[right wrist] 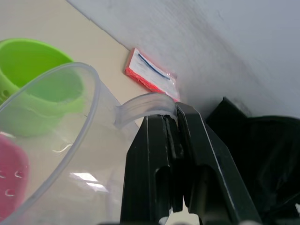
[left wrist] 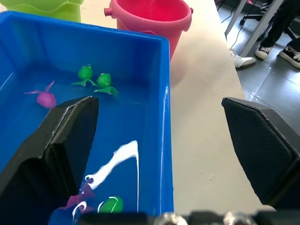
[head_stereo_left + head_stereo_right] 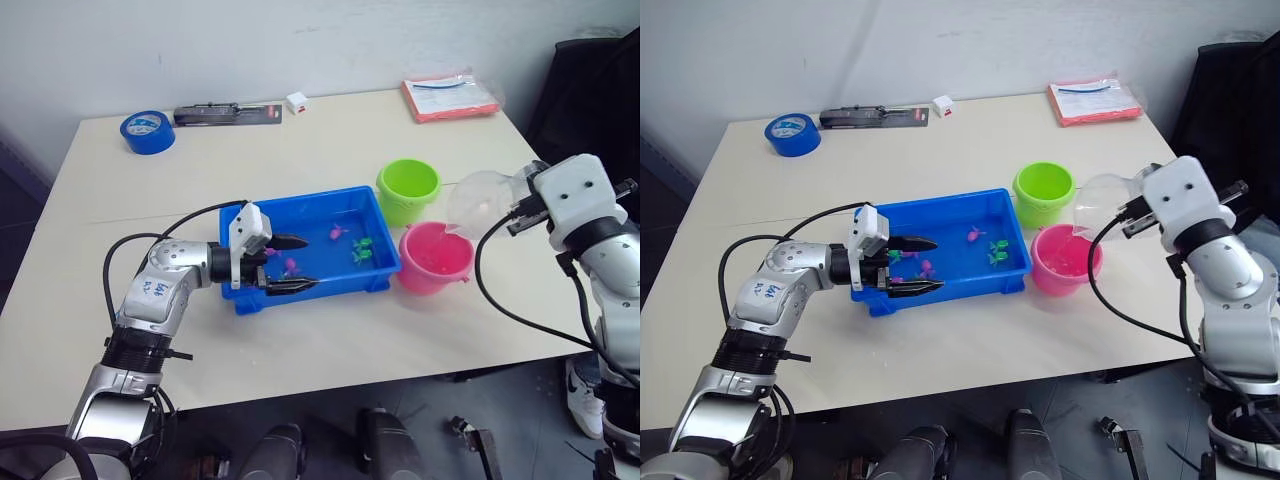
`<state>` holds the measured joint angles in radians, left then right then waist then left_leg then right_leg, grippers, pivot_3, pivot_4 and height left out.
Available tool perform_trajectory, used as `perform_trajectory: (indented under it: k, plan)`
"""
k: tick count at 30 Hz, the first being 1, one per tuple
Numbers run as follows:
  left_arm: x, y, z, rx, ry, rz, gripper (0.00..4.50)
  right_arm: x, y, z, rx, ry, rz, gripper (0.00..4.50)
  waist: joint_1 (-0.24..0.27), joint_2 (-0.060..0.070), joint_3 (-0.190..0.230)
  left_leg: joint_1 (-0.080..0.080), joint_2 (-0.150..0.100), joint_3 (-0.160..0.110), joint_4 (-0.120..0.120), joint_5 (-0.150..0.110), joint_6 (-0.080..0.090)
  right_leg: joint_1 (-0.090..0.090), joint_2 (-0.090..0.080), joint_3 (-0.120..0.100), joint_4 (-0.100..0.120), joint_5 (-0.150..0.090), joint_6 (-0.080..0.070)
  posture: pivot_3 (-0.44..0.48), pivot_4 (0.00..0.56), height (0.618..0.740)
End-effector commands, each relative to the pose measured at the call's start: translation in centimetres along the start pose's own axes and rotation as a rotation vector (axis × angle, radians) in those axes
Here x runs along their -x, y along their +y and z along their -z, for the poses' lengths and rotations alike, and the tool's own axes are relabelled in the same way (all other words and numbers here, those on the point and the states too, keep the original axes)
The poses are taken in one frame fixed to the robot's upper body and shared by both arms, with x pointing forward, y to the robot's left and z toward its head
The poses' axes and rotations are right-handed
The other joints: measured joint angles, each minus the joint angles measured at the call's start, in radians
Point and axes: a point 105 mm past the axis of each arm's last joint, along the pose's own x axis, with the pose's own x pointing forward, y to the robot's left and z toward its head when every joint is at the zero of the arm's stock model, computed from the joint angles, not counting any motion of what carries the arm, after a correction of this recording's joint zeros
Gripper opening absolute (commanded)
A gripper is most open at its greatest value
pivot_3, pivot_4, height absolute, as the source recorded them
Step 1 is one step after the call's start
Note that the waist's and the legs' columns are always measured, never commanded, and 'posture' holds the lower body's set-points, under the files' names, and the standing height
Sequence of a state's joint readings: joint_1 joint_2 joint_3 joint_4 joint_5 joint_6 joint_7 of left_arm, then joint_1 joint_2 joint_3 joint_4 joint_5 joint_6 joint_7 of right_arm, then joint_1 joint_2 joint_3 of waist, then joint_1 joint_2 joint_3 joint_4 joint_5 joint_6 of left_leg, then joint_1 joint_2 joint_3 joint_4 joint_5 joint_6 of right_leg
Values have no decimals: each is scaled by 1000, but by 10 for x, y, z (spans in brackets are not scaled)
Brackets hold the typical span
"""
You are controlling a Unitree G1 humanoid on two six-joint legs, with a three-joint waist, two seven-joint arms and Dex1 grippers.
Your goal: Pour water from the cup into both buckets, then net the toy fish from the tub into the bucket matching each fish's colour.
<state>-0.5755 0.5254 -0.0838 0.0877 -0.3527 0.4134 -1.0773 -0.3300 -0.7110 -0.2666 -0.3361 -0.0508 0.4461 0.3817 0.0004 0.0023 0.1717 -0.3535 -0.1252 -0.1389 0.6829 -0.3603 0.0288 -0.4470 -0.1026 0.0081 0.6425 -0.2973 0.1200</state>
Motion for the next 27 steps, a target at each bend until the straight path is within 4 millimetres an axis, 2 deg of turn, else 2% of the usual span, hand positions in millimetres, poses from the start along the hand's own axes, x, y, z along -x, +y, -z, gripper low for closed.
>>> perform_trajectory:
  k: [1,5,9,15,22,27]
  plan:
    - [7,2,-13,-11,-44,-28,4500,1,-18,-9,-49,-32,62,692,0,0,0,0,0,0,0,0,0,0,0,0,0,0,0,0,150,740]
    - [13,13,-22,26,-88,-82,4500,-6,-22,-10,-132,-20,76,692,-2,0,0,0,0,0,1,0,0,0,0,0,0,0,0,0,150,740]
    - [24,30,-22,53,-80,-169,4500,-26,-27,-14,-253,10,101,692,-5,0,0,0,0,0,0,0,0,0,0,0,1,0,0,0,150,740]
    - [27,36,-19,68,-56,-236,4500,-54,-24,-20,-332,37,120,692,-4,0,0,0,0,1,0,0,0,-1,0,0,1,0,0,0,150,740]
    - [32,36,-15,80,-45,-272,4500,-86,-10,-30,-317,36,114,692,-9,0,0,0,0,1,0,0,0,-2,0,0,1,0,0,0,150,740]
    - [39,34,-11,78,-39,-299,4500,-109,-6,-40,-230,16,132,692,-27,0,0,-1,0,2,0,0,0,-2,0,-1,2,0,0,0,150,740]
